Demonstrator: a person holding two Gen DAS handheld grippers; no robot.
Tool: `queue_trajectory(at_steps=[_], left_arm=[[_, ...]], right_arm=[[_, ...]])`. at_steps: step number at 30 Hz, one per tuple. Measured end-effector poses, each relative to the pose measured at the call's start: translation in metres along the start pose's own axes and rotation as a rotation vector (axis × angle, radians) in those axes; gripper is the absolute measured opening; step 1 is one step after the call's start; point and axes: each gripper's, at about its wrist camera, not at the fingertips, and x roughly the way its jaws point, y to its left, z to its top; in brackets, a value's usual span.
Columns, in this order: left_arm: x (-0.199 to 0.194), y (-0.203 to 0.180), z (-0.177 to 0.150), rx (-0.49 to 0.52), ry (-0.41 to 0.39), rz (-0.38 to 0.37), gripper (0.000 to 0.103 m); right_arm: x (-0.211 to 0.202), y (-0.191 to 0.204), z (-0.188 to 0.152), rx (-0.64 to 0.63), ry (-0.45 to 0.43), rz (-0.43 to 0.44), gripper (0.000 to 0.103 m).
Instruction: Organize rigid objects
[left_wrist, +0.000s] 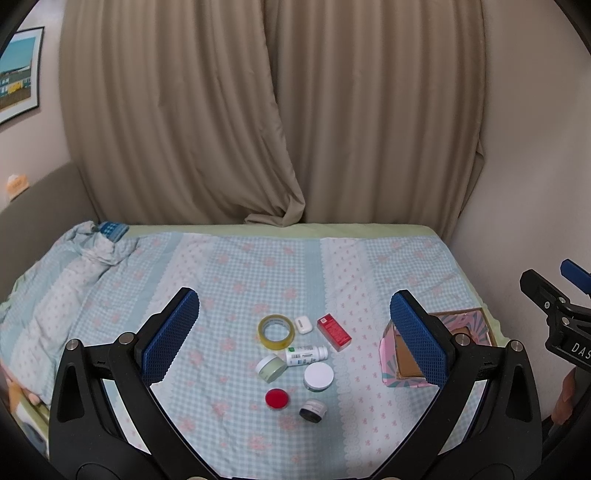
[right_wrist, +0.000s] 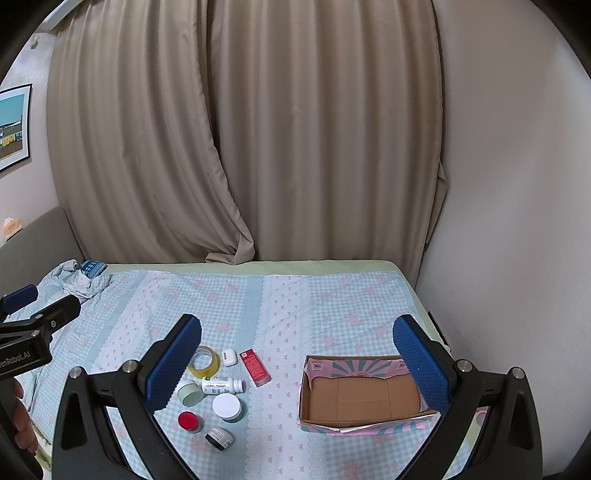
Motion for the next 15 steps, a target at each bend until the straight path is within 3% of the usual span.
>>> queue_trajectory(at_steps=[9,15], left_arm=[[-0.0001,-0.0002,-0.0014,0.006,-0.007,0.01,0.103],[-0.0033,-0.0011,-0.0002,0.013,-0.027,0.023,0.103]], right_arm=[[0.0008,-0.0002,0.0027,0.026,0.001,0.013,0.103],[0.0023,0.0041,0.0009,-0.051,0.016,-0.027,0.103]])
